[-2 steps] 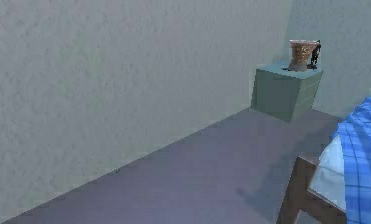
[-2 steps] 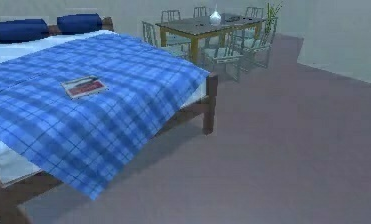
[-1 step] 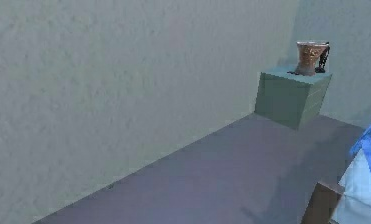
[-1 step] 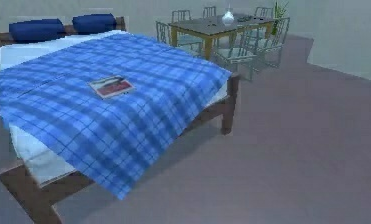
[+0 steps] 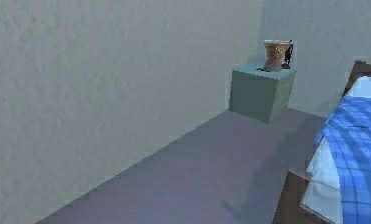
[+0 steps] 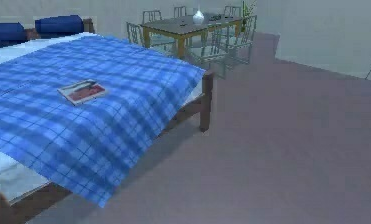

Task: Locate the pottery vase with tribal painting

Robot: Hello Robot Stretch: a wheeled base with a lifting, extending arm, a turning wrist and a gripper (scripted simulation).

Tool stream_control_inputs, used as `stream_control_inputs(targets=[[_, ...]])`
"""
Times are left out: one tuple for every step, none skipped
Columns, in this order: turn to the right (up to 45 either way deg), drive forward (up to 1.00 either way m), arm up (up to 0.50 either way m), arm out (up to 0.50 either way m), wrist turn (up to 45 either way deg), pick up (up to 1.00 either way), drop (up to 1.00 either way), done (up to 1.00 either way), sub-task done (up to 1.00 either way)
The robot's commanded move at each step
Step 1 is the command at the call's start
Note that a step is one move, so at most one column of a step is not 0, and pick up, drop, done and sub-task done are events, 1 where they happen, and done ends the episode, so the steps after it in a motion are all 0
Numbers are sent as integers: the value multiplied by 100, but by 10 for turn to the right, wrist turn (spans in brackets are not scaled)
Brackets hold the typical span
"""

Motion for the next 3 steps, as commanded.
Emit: stream_control_inputs(targets=[[0, 100, 0, 0, 0, 0, 0, 0, 0], [120, 0, 0, 0, 0, 0, 0, 0, 0], [0, 5, 0, 0, 0, 0, 0, 0, 0]])
